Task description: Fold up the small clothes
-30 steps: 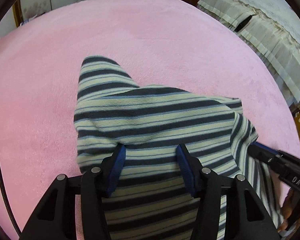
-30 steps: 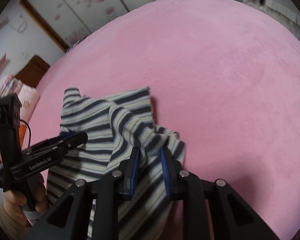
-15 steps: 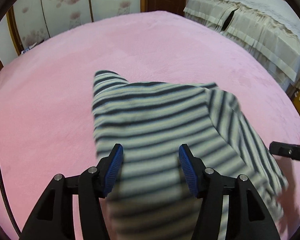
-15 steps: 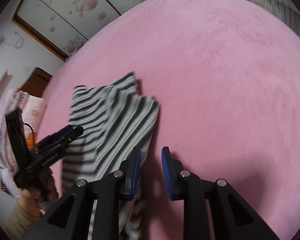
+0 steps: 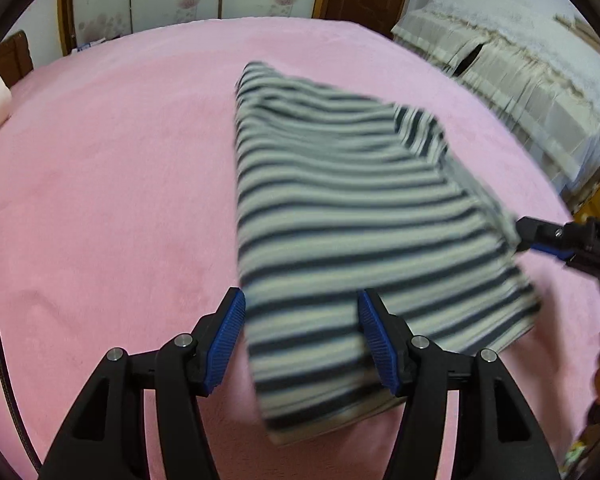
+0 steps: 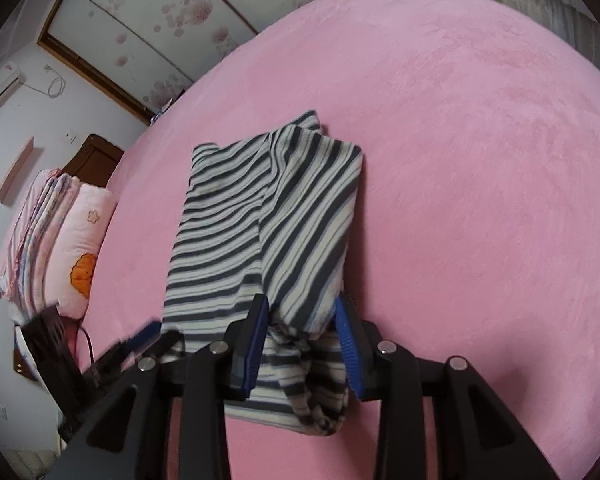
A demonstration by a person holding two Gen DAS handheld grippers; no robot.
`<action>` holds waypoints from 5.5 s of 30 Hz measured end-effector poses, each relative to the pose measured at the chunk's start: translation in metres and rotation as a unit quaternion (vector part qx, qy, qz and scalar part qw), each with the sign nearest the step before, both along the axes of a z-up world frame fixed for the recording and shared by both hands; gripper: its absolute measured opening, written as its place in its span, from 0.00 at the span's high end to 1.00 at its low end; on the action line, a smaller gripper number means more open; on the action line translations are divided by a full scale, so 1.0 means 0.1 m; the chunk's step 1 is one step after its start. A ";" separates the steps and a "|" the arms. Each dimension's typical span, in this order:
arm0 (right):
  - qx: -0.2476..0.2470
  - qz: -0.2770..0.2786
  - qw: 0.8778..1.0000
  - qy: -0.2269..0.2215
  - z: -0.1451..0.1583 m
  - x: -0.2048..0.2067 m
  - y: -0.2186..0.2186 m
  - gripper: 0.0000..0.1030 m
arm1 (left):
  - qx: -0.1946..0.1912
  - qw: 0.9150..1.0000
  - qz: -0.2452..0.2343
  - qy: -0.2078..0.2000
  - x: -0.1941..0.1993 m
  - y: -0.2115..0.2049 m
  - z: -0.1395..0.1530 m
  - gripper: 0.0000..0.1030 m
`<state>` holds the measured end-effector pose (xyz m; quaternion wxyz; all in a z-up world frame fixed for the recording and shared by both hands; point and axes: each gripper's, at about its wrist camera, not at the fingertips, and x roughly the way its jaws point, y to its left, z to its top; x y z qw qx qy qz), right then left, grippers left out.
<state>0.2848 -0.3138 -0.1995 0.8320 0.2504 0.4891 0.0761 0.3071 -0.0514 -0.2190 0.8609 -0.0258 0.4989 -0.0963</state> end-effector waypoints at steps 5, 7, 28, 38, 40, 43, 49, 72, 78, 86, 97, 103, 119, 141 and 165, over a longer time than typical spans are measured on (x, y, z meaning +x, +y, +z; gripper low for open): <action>-0.009 -0.019 0.999 0.031 -0.28 -0.12 -0.06 0.89 | -0.034 0.999 0.022 0.015 -0.07 0.18 -0.22 0.37; -0.011 -0.022 0.999 0.035 -0.37 -0.18 -0.05 0.89 | -0.031 0.999 0.017 0.010 -0.10 0.18 -0.23 0.37; -0.114 0.033 0.992 -0.047 -0.03 -0.70 0.39 0.70 | -0.036 0.999 0.012 -0.025 -0.63 0.26 0.06 0.37; -0.114 0.058 0.990 -0.063 -0.11 -0.79 0.43 0.89 | -0.014 0.998 -0.030 -0.050 -0.79 0.03 -0.01 0.37; -0.122 0.064 0.988 -0.072 -0.09 -0.82 0.45 0.91 | -0.006 0.999 -0.027 -0.044 -0.76 0.01 -0.04 0.37; -0.125 0.063 0.987 -0.078 -0.07 -0.87 0.46 0.93 | -0.002 0.999 -0.012 -0.031 -0.71 0.02 -0.11 0.53; -0.079 0.032 0.995 -0.045 -0.27 -0.93 0.25 0.94 | -0.017 1.000 -0.001 -0.020 -0.70 0.11 -0.16 0.93; -0.088 0.012 0.994 -0.062 0.02 -0.94 0.22 0.90 | -0.057 0.996 0.048 -0.055 -0.76 0.38 0.28 0.38; -0.100 0.030 0.988 -0.116 0.37 -0.43 0.32 0.90 | -0.061 0.994 0.023 -0.086 -0.22 0.10 0.51 0.31; -0.144 0.110 0.975 -0.130 0.40 0.80 0.56 0.90 | -0.050 0.996 -0.010 -0.077 0.95 -0.30 0.49 0.31; -0.205 0.082 0.974 -0.048 -0.19 1.62 0.32 0.90 | 0.003 1.000 -0.020 0.016 2.03 -0.72 -0.04 0.39; -0.185 0.050 0.981 -0.029 -0.34 1.61 -0.03 0.91 | 0.022 1.000 -0.015 0.012 2.12 -0.68 -0.13 0.39; -0.145 0.047 0.986 -0.060 0.29 1.21 -0.07 0.90 | 0.030 0.999 0.001 -0.017 1.76 -0.41 0.56 0.02; -0.035 0.103 0.994 -0.026 0.59 0.74 -0.02 0.30 | -0.091 0.990 -0.063 0.085 1.21 -0.14 0.71 0.01; 0.181 0.141 0.973 0.023 -0.69 1.43 -0.09 0.28 | -0.311 0.938 -0.091 0.121 1.76 -0.34 -0.57 0.01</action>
